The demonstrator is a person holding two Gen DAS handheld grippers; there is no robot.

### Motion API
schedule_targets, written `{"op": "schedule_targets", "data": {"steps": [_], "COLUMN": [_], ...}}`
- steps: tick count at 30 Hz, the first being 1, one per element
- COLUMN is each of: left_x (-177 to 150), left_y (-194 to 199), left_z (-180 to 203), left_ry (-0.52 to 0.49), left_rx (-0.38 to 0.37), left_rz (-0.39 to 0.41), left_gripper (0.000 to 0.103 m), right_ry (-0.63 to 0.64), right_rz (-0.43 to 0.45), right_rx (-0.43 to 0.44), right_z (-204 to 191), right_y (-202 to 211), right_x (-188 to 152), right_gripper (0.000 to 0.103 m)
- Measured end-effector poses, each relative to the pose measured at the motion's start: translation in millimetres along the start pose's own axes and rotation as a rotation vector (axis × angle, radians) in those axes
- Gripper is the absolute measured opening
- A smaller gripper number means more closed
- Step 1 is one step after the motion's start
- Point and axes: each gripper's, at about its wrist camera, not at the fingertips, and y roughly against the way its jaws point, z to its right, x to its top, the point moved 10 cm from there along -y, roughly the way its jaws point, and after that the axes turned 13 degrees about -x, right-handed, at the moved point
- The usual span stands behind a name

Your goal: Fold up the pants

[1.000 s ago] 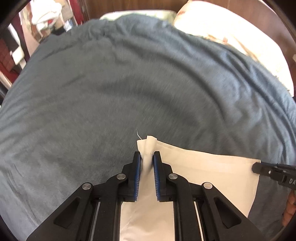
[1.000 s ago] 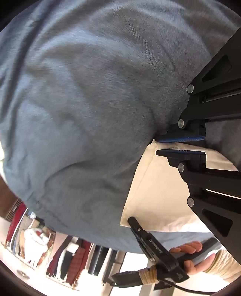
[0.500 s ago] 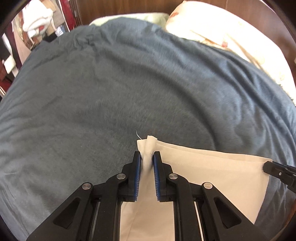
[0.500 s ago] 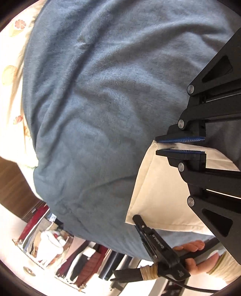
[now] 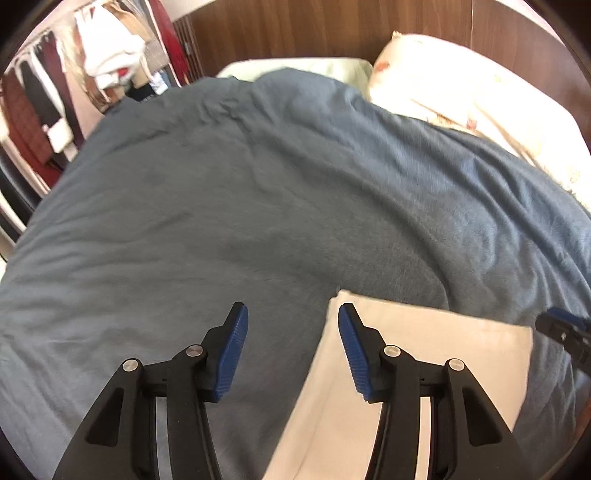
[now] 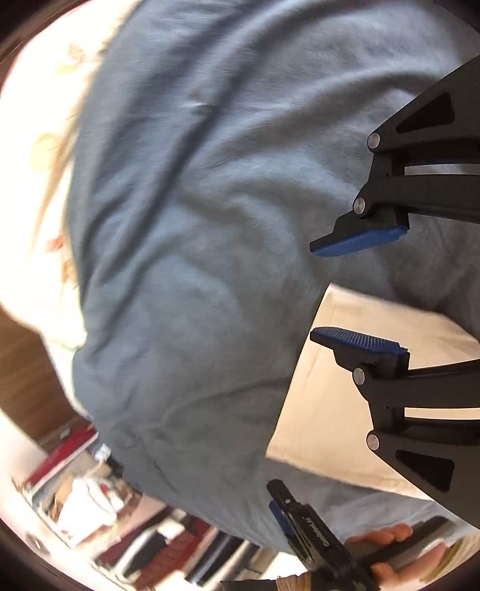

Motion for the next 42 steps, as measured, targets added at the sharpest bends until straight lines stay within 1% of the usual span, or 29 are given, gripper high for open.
{"op": "schedule_targets", "data": {"steps": [3,5,6,9,14,16,17,21,24,26,29,31,33,35,38,42], "left_x": [-15,-32,-38,-73,-145,-168,-184,-232,-263,-282,-301,-309,-320,-327,-338,-345], "left_y": [34,57,63,91,134,146,153,171,178,180,175,172,167,164,156,148], "left_z": [-14,-24,-28,-41,-50,-51,-51,-48,-42,-37,-31,-30,-32,-35,-38,-40], "left_ry": [0.022,0.05,0.065,0.119,0.22,0.269,0.307,0.413,0.487,0.53,0.57,0.604,0.645,0.682,0.764,0.816], "left_rx": [0.028,0.051,0.057,0.083,0.139,0.144,0.143,0.153,0.145,0.126,0.1,0.084,0.069,0.058,0.004,-0.021], "left_rz": [0.018,0.024,0.026,0.014,-0.01,-0.01,-0.011,-0.005,0.002,0.012,0.015,0.023,0.034,0.05,0.082,0.104], "left_gripper": [0.05,0.05,0.05,0.05,0.05,0.05,0.05,0.05,0.05,0.05,0.05,0.05,0.05,0.05,0.05,0.05], "right_ry": [0.047,0.084,0.104,0.158,0.27,0.313,0.335,0.418,0.474,0.485,0.496,0.513,0.538,0.571,0.612,0.648], "right_rz": [0.03,0.04,0.044,0.042,0.024,0.021,0.018,-0.012,-0.05,-0.083,-0.142,-0.167,-0.169,-0.151,-0.129,-0.117], "right_rx": [0.046,0.072,0.084,0.124,0.191,0.216,0.228,0.28,0.315,0.337,0.374,0.391,0.396,0.396,0.385,0.378], "right_z": [-16,-29,-35,-56,-91,-101,-105,-121,-129,-131,-134,-139,-146,-152,-161,-170], "right_y": [20,31,36,49,71,81,87,104,116,123,131,134,135,135,131,125], "right_x": [1,-1,-3,-15,-49,-65,-74,-110,-141,-160,-189,-205,-216,-222,-230,-235], "right_gripper": [0.041,0.041,0.041,0.041,0.041,0.041,0.041,0.041,0.041,0.041,0.041,0.041,0.041,0.041,0.041,0.041]}}
